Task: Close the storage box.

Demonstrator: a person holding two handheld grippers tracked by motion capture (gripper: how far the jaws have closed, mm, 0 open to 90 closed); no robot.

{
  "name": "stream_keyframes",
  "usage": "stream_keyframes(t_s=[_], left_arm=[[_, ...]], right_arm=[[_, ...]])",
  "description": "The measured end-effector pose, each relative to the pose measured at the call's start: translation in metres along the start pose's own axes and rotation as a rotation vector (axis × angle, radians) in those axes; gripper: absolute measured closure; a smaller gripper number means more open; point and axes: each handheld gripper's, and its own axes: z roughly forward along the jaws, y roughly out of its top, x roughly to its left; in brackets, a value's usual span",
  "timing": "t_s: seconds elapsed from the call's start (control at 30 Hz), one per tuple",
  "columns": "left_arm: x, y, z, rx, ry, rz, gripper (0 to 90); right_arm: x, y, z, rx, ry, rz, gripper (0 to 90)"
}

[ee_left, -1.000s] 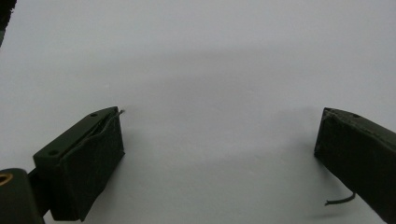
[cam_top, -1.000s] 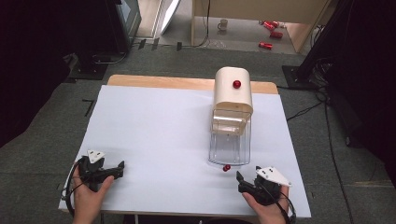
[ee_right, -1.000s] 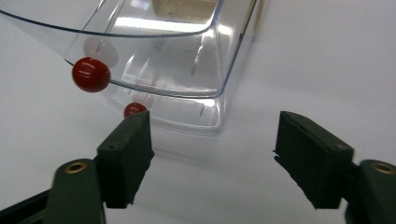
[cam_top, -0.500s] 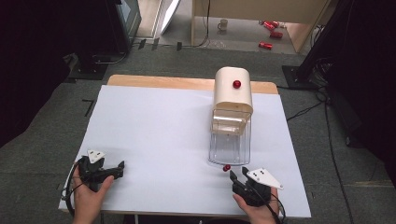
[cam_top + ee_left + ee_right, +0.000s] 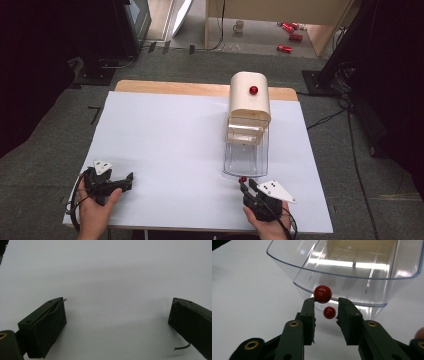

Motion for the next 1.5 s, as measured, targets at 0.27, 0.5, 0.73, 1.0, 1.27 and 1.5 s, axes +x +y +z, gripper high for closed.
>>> stream_keyframes(t_s=[0.27,0.5,0.73,1.0,1.27,1.5], left_arm=[[0.000,0.000,0.000,0.000,0.000,0.000,1.1],[0.000,0.000,0.000,0.000,0.000,0.000,1.2],[0.000,0.000,0.000,0.000,0.000,0.000,1.2],[0.000,0.000,0.000,0.000,0.000,0.000,1.2],[0.000,0.000,0.000,0.000,0.000,0.001,1.2],[0.000,0.000,0.000,0.001,0.000,0.000,1.2]], right_arm=[[0.004,0.001,0.004,-0.010,-0.006,0.012,73.6],[0.006,0.002,0.003,-0.013,-0.016,0.013,75.7],[0.006,0.005,0.000,-0.013,-0.011,0.017,75.7],[0.003,0.010,-0.006,-0.019,-0.019,0.020,75.8],[0.001,0.019,-0.012,-0.035,-0.027,0.016,75.8],[0.002,0.031,-0.015,-0.054,-0.032,0.006,75.7]])
